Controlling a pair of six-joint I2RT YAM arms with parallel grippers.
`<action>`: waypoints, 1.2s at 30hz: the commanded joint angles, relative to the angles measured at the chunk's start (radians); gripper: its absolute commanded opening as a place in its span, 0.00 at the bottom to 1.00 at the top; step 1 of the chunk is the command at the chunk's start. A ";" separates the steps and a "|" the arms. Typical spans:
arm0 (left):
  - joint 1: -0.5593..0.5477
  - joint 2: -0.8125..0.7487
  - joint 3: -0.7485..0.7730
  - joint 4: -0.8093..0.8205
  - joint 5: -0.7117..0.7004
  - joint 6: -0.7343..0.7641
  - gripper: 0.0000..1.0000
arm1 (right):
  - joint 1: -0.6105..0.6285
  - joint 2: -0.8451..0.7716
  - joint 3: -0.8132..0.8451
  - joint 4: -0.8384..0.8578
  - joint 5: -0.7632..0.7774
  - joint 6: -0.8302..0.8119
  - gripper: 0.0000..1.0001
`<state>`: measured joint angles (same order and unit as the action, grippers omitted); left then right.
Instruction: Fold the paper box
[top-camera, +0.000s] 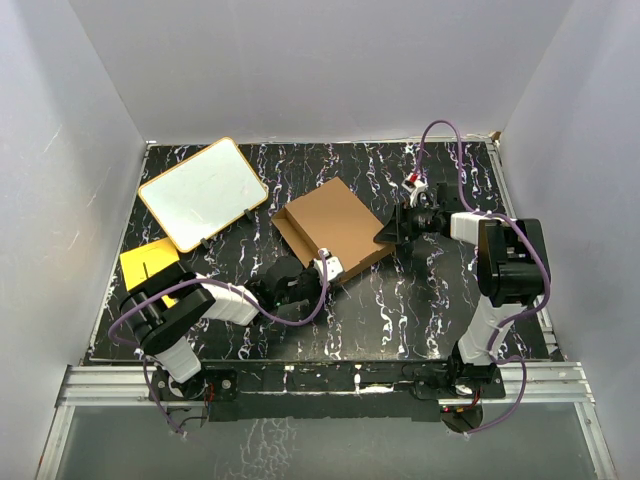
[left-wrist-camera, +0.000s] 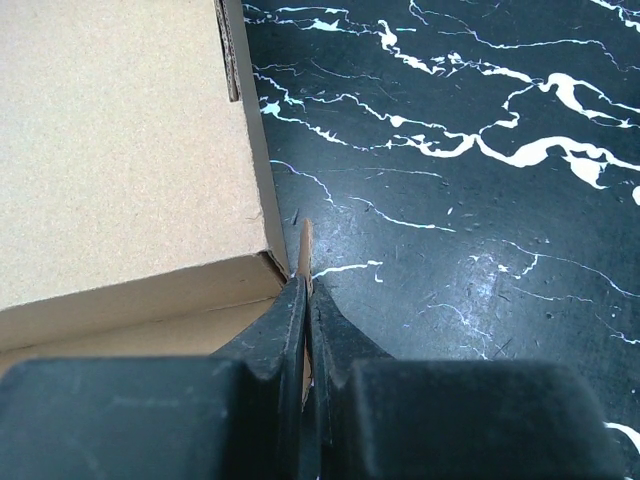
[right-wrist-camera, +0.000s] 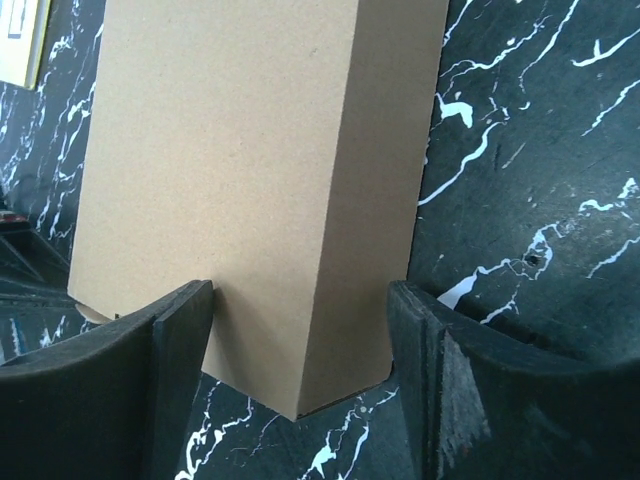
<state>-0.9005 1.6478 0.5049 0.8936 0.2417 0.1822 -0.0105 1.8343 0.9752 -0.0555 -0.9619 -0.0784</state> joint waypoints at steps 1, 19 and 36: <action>-0.002 -0.007 -0.011 0.022 0.016 -0.021 0.00 | 0.003 0.028 0.054 -0.012 0.042 -0.023 0.69; 0.035 -0.026 -0.070 0.091 0.044 -0.098 0.00 | 0.003 0.069 0.071 -0.037 0.112 -0.015 0.56; 0.070 -0.012 -0.116 0.189 0.079 -0.157 0.00 | 0.003 0.077 0.077 -0.044 0.111 -0.021 0.55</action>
<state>-0.8387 1.6474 0.4099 1.0557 0.2741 0.0460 -0.0059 1.8721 1.0321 -0.1135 -0.9699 -0.0463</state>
